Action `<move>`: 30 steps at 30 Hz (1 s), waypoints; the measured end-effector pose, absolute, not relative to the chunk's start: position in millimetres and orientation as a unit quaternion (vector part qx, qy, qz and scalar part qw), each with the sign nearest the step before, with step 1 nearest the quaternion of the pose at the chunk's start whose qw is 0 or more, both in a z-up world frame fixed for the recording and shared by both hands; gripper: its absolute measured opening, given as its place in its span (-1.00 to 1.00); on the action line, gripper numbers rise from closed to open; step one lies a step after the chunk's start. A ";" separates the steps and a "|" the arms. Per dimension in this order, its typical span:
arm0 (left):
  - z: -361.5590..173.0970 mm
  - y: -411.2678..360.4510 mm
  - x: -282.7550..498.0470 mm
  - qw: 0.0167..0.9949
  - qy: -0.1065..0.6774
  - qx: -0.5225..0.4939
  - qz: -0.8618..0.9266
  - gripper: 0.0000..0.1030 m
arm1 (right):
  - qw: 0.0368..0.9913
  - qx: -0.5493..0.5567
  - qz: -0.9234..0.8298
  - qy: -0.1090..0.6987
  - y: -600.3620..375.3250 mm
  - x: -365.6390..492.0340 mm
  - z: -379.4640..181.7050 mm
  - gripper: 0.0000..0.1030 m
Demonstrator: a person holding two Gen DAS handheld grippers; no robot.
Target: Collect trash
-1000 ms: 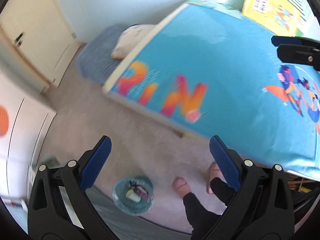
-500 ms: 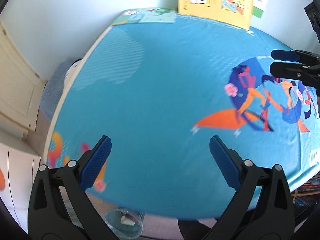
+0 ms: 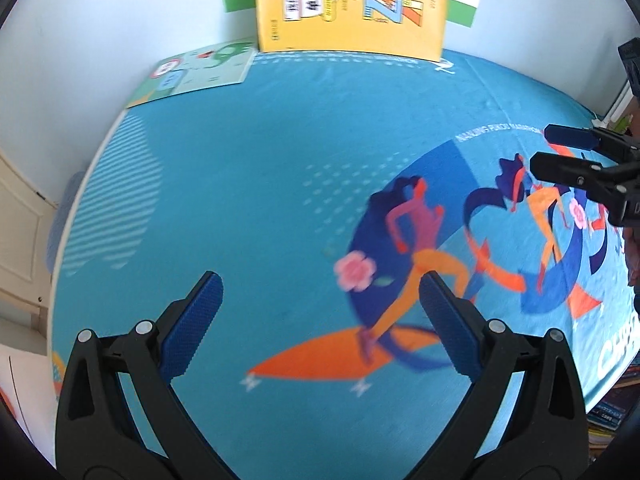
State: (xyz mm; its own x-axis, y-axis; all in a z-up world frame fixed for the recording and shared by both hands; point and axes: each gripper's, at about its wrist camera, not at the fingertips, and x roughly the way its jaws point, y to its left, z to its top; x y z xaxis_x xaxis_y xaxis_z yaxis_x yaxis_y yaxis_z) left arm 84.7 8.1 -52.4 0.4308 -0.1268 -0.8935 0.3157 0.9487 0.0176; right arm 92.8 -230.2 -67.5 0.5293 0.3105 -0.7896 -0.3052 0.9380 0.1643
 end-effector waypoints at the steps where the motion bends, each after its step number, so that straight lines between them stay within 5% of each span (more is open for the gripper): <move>1: -54.5 1.4 88.3 0.840 0.517 0.093 -0.134 0.87 | 0.875 0.004 0.173 0.452 -236.6 95.0 -69.0 0.72; 30: -91.6 -122.7 144.8 0.812 0.527 0.119 -0.218 0.87 | 0.891 0.058 0.048 0.448 -352.9 103.3 -97.0 0.73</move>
